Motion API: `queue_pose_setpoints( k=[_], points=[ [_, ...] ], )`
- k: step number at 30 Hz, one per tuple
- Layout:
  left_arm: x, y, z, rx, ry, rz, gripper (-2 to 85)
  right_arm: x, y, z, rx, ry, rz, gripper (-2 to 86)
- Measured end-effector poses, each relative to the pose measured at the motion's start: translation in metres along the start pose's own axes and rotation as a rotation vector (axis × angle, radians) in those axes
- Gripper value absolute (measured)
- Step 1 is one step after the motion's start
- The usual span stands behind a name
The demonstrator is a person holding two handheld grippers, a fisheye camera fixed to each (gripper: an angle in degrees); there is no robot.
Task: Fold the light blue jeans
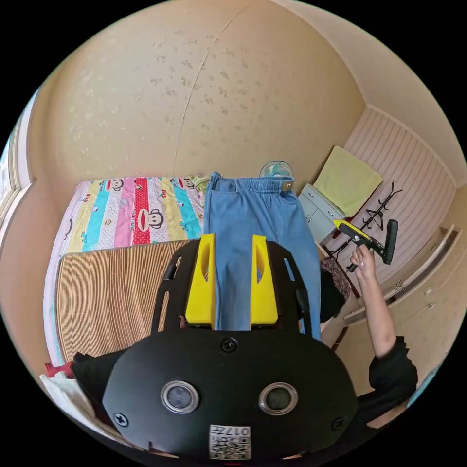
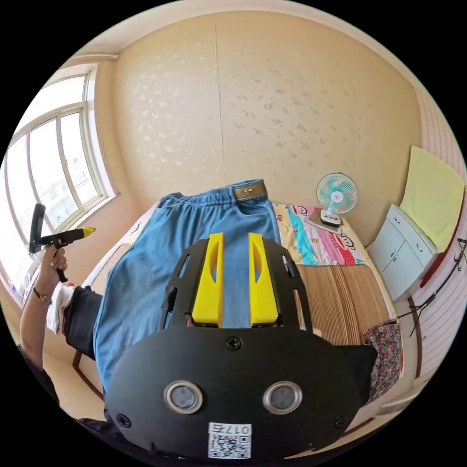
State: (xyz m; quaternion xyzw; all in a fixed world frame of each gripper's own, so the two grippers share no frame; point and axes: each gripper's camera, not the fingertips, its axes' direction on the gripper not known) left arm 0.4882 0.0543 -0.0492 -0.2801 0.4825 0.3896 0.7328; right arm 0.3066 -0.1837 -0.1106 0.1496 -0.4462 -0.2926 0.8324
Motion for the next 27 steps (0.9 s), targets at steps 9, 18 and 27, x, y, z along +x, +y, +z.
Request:
queue_pose_setpoints(
  k=[9, 18, 27],
  points=[
    [-0.075, 0.35, 0.175, -0.316, 0.053, -0.121, 9.9, -0.046, 0.335, 0.156, -0.47, -0.444, -0.184, 8.3],
    [-0.061, 0.488, 0.121, -0.177, -0.165, -0.23, 11.0, -0.09, 0.476, 0.17, -0.521, -0.812, 0.192, 8.3],
    [-0.052, 0.526, 0.15, -0.677, -0.144, -0.131, 1.4, -0.1, 0.47, 0.155, -0.658, -0.863, -0.001, 1.6]
  ],
)
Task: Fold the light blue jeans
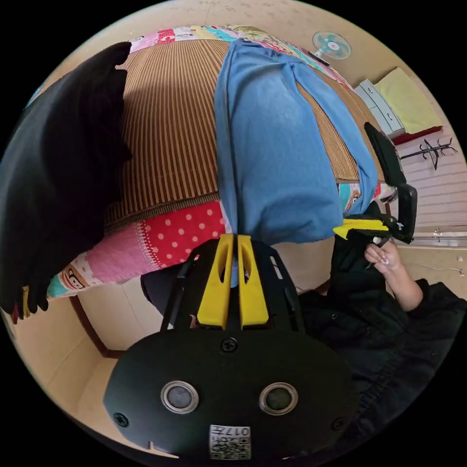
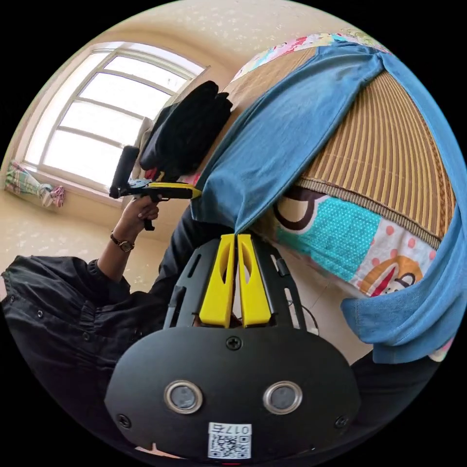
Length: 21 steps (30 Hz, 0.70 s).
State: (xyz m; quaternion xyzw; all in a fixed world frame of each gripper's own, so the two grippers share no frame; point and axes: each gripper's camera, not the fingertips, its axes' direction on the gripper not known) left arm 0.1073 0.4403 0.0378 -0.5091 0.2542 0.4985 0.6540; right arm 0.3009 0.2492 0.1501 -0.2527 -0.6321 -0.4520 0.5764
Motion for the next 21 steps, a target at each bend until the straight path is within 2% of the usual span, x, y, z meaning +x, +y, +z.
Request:
queue_pose_setpoints(
  k=[2, 5, 7, 10, 11, 13, 18, 21],
  points=[
    [0.0, 0.017, 0.008, -0.05, 0.033, 0.028, 1.6, -0.01, 0.011, -0.011, -0.063, -0.052, -0.059, 1.6],
    [-0.019, 0.045, 0.021, -0.033, 0.076, -0.092, 4.8, -0.009, 0.039, -0.03, -0.111, -0.082, -0.038, 2.5],
    [-0.037, 0.068, 0.019, 0.058, 0.101, -0.247, 9.1, 0.005, 0.064, -0.057, -0.062, -0.085, 0.024, 3.4],
    [-0.03, 0.087, -0.001, 0.246, 0.128, -0.315, 10.0, 0.031, 0.095, -0.11, 0.092, -0.049, 0.14, 3.8],
    [-0.023, 0.086, -0.004, 0.276, 0.151, -0.291, 10.0, 0.036, 0.102, -0.122, 0.13, -0.036, 0.16, 3.7],
    [0.018, 0.06, -0.002, 0.3, 0.271, -0.096, 10.1, 0.058, 0.127, -0.163, 0.259, 0.052, 0.256, 3.6],
    [0.135, -0.015, 0.043, 0.158, 0.484, 0.284, 9.9, 0.085, 0.162, -0.214, 0.373, 0.112, 0.416, 2.9],
    [0.194, -0.056, 0.078, 0.084, 0.41, 0.383, 9.7, 0.079, 0.181, -0.232, 0.442, 0.07, 0.405, 2.5]
  ],
)
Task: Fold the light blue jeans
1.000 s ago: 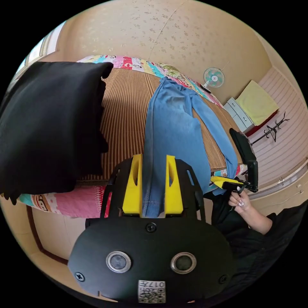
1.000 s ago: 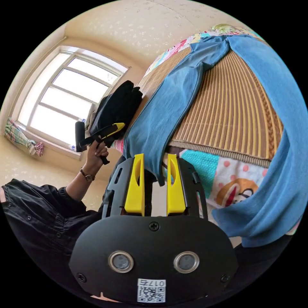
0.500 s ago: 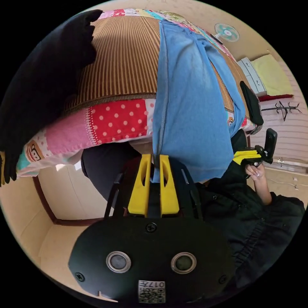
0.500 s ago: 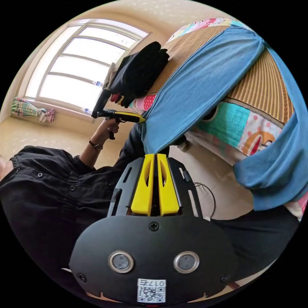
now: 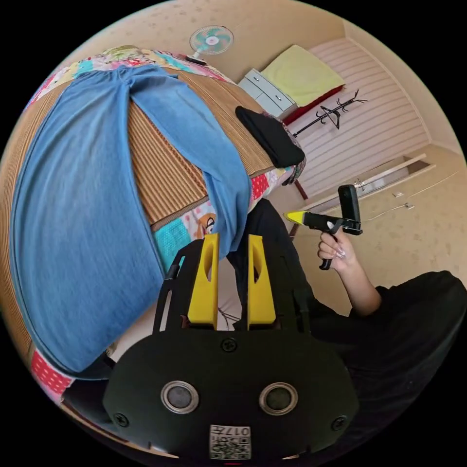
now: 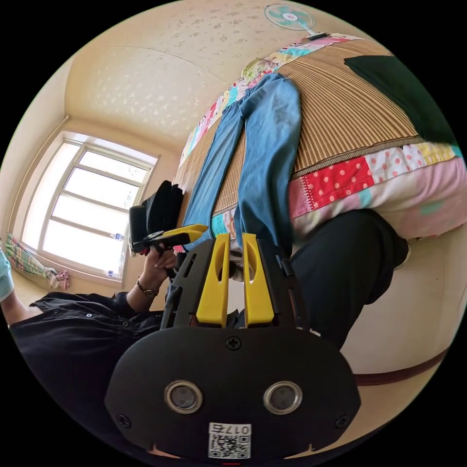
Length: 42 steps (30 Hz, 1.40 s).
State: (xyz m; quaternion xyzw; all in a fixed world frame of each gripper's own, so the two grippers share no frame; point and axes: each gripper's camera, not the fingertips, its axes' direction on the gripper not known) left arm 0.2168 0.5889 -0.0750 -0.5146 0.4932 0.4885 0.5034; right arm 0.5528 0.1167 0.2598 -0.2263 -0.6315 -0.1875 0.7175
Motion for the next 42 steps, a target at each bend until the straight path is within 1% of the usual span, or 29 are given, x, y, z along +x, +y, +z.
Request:
queue_pose_setpoints(
  k=[3, 4, 6, 8, 9, 11, 12, 13, 14, 15, 16, 17, 18, 19, 21, 22, 25, 27, 29, 30, 31, 32, 34, 35, 36, 37, 38, 40, 42],
  points=[
    [0.0, -0.034, 0.057, -0.162, -0.003, 0.007, 9.0, 0.004, 0.017, -0.016, 0.016, -0.014, 0.017, 2.4],
    [-0.003, -0.038, 0.074, -0.213, -0.04, -0.006, 4.8, 0.008, 0.025, -0.021, 0.011, -0.023, 0.029, 2.4],
    [-0.007, -0.037, 0.084, -0.245, -0.094, 0.021, 1.7, 0.016, 0.038, -0.029, 0.001, -0.046, 0.047, 2.3],
    [-0.014, -0.032, 0.078, -0.251, -0.067, 0.033, 0.5, 0.024, 0.052, -0.038, 0.003, -0.067, 0.072, 2.3],
    [-0.019, -0.027, 0.068, -0.259, -0.016, 0.036, -0.1, 0.03, 0.06, -0.046, 0.003, -0.082, 0.081, 2.3],
    [-0.026, -0.017, 0.042, -0.224, 0.117, 0.062, -0.5, 0.038, 0.07, -0.057, 0.003, -0.098, 0.086, 2.3],
    [-0.03, -0.008, 0.015, -0.141, 0.259, 0.091, -0.6, 0.043, 0.074, -0.064, 0.005, -0.096, 0.089, 2.2],
    [-0.039, 0.004, -0.016, -0.02, 0.415, 0.121, -0.6, 0.048, 0.076, -0.071, 0.008, -0.086, 0.093, 2.3],
    [-0.045, 0.011, -0.032, 0.043, 0.49, 0.14, -0.7, 0.05, 0.076, -0.074, 0.01, -0.081, 0.095, 2.3],
    [-0.056, 0.028, -0.06, 0.158, 0.606, 0.186, -0.7, 0.054, 0.074, -0.079, 0.02, -0.072, 0.101, 2.4],
    [-0.071, 0.044, -0.082, 0.231, 0.666, 0.197, -0.7, 0.057, 0.072, -0.083, 0.035, -0.073, 0.101, 2.6],
    [-0.079, 0.052, -0.09, 0.252, 0.673, 0.184, -0.7, 0.058, 0.07, -0.084, 0.042, -0.076, 0.097, 2.7],
    [-0.097, 0.066, -0.1, 0.264, 0.634, 0.121, -0.7, 0.058, 0.065, -0.084, 0.052, -0.081, 0.085, 3.0],
    [-0.116, 0.079, -0.105, 0.243, 0.54, 0.016, -0.7, 0.056, 0.059, -0.081, 0.049, -0.079, 0.076, 3.4],
    [-0.142, 0.095, -0.104, 0.172, 0.425, -0.135, -0.7, 0.053, 0.048, -0.071, 0.018, -0.079, 0.062, 4.4],
    [-0.156, 0.105, -0.104, 0.141, 0.406, -0.202, -0.7, 0.049, 0.042, -0.062, -0.006, -0.085, 0.053, 5.3],
    [-0.17, 0.125, -0.112, 0.118, 0.398, -0.253, -0.7, 0.038, 0.032, -0.048, -0.035, -0.091, 0.025, 7.0],
    [-0.172, 0.134, -0.12, 0.136, 0.447, -0.238, -0.7, 0.033, 0.03, -0.043, -0.04, -0.079, 0.012, 8.2],
    [-0.176, 0.141, -0.128, 0.175, 0.575, -0.235, -0.8, 0.032, 0.029, -0.039, -0.057, -0.064, 0.023, 9.8],
    [-0.18, 0.144, -0.135, 0.223, 0.69, -0.241, -0.8, 0.032, 0.03, -0.039, -0.056, -0.071, 0.027, 10.9],
    [-0.184, 0.146, -0.142, 0.283, 0.818, -0.254, -0.8, 0.033, 0.032, -0.044, -0.035, -0.101, 0.026, 11.5],
    [-0.186, 0.147, -0.145, 0.316, 0.884, -0.26, -0.8, 0.034, 0.034, -0.047, -0.018, -0.126, 0.024, 11.8],
    [-0.191, 0.145, -0.154, 0.434, 1.155, -0.265, -0.8, 0.046, 0.042, -0.062, 0.055, -0.268, 0.061, 12.7],
    [-0.192, 0.143, -0.155, 0.455, 1.21, -0.261, -0.8, 0.05, 0.044, -0.065, 0.07, -0.317, 0.075, 12.9],
    [-0.193, 0.14, -0.159, 0.481, 1.281, -0.254, -0.8, 0.058, 0.048, -0.069, 0.098, -0.433, 0.103, 13.3],
    [-0.193, 0.137, -0.164, 0.49, 1.308, -0.254, -0.8, 0.064, 0.052, -0.072, 0.132, -0.567, 0.12, 13.7],
    [-0.193, 0.135, -0.166, 0.489, 1.312, -0.256, -0.8, 0.065, 0.054, -0.072, 0.145, -0.632, 0.124, 13.9],
    [-0.194, 0.13, -0.173, 0.481, 1.305, -0.269, -0.8, 0.058, 0.056, -0.067, 0.141, -0.828, 0.111, 14.3],
    [-0.196, 0.128, -0.175, 0.485, 1.309, -0.277, -0.8, 0.045, 0.056, -0.06, 0.097, -0.9, 0.077, 14.0]
  ],
)
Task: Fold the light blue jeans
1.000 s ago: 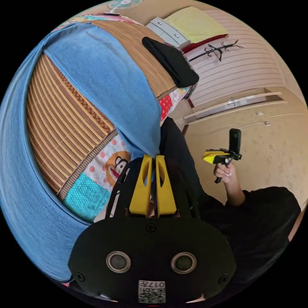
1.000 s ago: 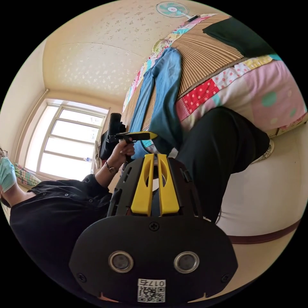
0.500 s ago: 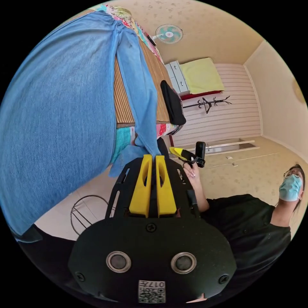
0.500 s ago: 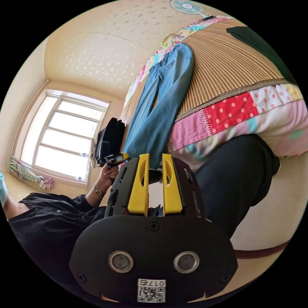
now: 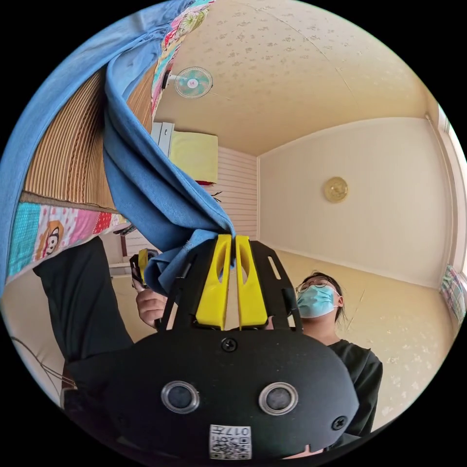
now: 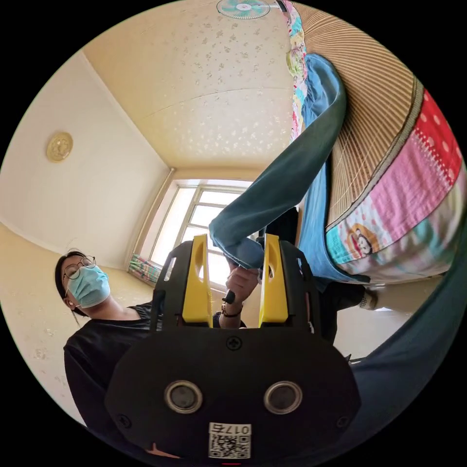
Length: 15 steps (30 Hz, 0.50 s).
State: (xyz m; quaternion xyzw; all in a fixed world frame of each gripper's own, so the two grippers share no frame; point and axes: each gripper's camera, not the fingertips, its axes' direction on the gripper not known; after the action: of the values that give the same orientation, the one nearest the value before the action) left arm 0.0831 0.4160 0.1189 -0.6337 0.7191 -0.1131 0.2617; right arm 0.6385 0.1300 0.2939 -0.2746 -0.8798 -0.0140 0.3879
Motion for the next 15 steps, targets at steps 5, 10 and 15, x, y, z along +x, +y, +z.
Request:
queue_pose_setpoints(
  k=[5, 10, 15],
  points=[
    [-0.008, -0.003, -0.011, 0.067, 0.079, -0.062, -0.7, -0.014, 0.009, 0.018, -0.074, -0.12, -0.129, 4.1],
    [-0.009, 0.015, -0.007, -0.001, -0.052, -0.201, -0.7, -0.065, 0.017, -0.03, -0.019, -0.169, -0.272, 1.8],
    [-0.031, 0.045, 0.008, -0.129, -0.41, -0.263, -1.0, -0.095, 0.043, -0.061, -0.136, 0.208, -0.206, 1.3]
  ],
)
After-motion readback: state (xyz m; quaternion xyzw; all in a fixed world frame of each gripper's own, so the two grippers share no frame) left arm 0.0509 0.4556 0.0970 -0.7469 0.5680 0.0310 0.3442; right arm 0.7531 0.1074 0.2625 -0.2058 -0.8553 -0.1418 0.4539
